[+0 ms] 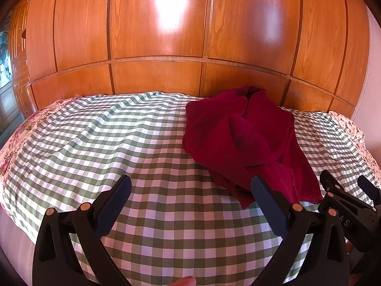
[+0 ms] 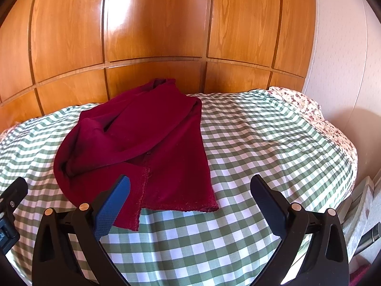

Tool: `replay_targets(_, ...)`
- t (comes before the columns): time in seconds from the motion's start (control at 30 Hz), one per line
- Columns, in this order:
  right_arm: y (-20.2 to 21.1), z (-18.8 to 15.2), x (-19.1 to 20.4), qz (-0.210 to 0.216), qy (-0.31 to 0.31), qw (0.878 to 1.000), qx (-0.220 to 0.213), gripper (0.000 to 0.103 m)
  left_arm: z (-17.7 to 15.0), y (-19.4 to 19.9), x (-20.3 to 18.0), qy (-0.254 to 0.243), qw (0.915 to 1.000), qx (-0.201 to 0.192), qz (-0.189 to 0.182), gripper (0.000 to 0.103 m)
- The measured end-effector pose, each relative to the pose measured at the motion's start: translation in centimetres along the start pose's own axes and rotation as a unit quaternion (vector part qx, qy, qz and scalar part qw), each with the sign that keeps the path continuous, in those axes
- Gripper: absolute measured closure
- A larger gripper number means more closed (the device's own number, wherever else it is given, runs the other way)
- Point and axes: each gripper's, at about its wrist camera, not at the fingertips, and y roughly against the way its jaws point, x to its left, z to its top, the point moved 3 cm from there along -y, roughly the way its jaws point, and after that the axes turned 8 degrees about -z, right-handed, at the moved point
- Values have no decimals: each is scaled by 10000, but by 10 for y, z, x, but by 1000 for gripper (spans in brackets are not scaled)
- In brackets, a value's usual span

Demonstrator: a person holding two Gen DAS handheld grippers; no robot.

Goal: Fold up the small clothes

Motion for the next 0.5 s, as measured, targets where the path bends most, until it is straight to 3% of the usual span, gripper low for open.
replay_targets(0.5,1,-2,3,-13,67,10000,-37,3,0,0,2,33,10000,32,-41,3)
